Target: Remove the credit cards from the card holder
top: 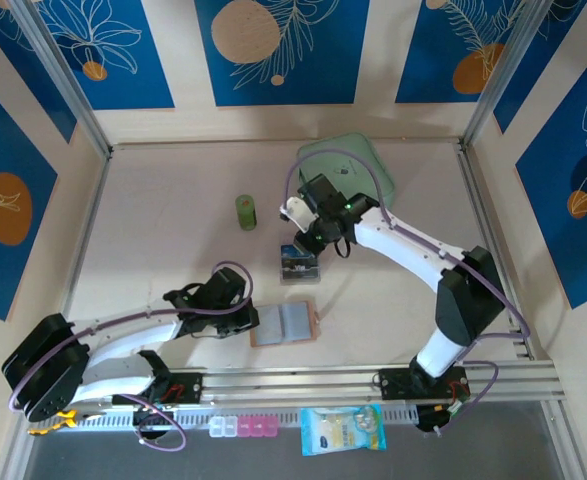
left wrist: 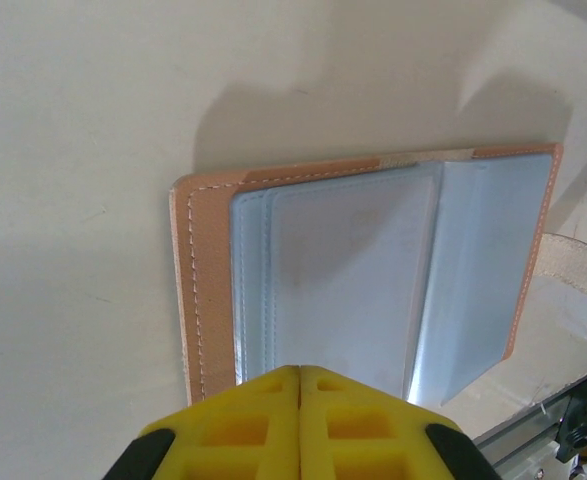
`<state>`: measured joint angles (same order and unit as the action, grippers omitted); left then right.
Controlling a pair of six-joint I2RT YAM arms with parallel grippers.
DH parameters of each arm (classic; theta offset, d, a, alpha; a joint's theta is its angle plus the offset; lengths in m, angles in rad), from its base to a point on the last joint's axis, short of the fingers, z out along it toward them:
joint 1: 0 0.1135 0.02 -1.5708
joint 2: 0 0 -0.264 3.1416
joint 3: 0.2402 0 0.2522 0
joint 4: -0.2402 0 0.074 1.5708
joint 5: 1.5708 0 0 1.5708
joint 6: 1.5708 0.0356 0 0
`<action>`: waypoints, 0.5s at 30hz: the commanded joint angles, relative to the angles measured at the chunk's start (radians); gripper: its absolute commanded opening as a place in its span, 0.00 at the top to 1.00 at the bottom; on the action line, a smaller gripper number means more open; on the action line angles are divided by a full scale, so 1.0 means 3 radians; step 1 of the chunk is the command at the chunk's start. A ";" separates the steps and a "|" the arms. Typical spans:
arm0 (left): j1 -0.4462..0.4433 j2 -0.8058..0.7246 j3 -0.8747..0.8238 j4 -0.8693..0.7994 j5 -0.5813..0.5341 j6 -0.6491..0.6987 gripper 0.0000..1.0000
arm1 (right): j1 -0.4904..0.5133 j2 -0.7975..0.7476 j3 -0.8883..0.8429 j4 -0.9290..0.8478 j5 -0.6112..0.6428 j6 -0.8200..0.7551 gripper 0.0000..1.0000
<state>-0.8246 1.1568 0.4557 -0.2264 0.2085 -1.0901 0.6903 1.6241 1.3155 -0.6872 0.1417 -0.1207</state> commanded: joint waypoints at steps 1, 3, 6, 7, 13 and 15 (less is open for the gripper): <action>0.0035 -0.0059 -0.0066 -0.0117 -0.0035 0.0077 0.95 | 0.0050 -0.0271 -0.0285 0.0231 -0.0474 0.1053 0.81; 0.0034 -0.0081 -0.0086 -0.0132 -0.0044 0.0076 0.95 | 0.0089 -0.0424 -0.0549 0.0433 -0.0630 0.1450 0.82; 0.0036 -0.0145 -0.0122 -0.0162 -0.0059 0.0068 0.96 | 0.0125 -0.0608 -0.0936 0.0702 -0.0857 0.2037 0.87; 0.0034 -0.0168 -0.0135 -0.0182 -0.0075 0.0065 0.96 | 0.0146 -0.0666 -0.1084 0.0807 -0.0933 0.2249 0.89; 0.0033 -0.0201 -0.0210 -0.0195 -0.0101 0.0052 0.98 | 0.0365 -0.0785 -0.1480 0.1062 -0.1042 0.2822 0.91; 0.0033 -0.0176 -0.0223 -0.0144 -0.0082 0.0054 0.98 | 0.0439 -0.0763 -0.1524 0.1072 -0.1070 0.2936 0.91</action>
<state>-0.8246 1.1053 0.4026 -0.2550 0.1974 -1.0901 0.7937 1.4166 0.8715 -0.4175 -0.1261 0.6254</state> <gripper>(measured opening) 0.045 0.091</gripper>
